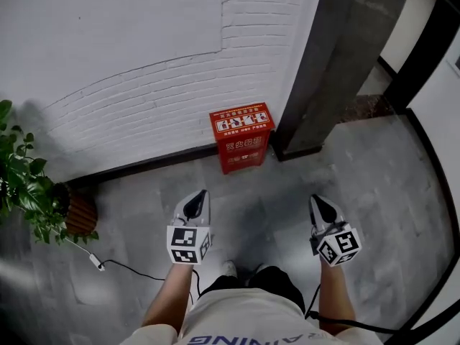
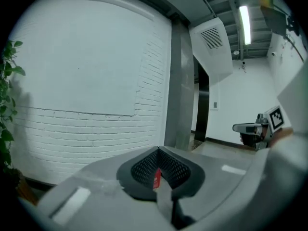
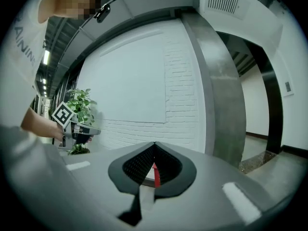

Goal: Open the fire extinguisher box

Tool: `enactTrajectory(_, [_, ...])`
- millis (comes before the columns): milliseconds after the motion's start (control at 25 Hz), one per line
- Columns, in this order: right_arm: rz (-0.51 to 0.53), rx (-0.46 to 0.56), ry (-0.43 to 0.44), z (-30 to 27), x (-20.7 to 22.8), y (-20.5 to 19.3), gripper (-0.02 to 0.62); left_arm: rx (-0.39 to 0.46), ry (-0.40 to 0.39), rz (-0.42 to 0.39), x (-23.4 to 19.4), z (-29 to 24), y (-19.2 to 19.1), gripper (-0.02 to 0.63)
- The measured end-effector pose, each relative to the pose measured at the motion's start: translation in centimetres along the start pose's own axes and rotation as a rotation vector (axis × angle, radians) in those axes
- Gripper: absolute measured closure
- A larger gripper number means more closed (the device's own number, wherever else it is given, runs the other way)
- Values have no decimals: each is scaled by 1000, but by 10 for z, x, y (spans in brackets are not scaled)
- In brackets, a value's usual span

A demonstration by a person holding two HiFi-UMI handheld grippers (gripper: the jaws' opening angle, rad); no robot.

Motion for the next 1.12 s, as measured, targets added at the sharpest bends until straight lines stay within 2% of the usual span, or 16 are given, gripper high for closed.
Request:
enactTrajectory(320, [-23,-11,53,-97,68,-5,589,-37,46,10,-26,-88,8,603])
enactTrajectory(520, [-29,-15,121,-173,140,-6,588,-37,125,17,-34,-167,30,603])
enactTrajectory(840, [-13,-95,282,-295,261,0,589,-57,265,34,-33,-294,68,603])
enactTrajectory(1000, [-30,-116,320,-339,291,-7,588,-78,300,42,-39,-332,68,603])
enactTrajectory(1120, [-28,-136,333,-362,300,-19,588,-93,301,44,-45,-355,53,603])
Point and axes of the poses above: the fingertips, and each gripper's own axes: z backward along the fingers, x to its right, y out of its top, the point moved 3 cm from there along z, backward along the fingers, and after that the axes turned 4 degrees about y, right-handed, at the moved point
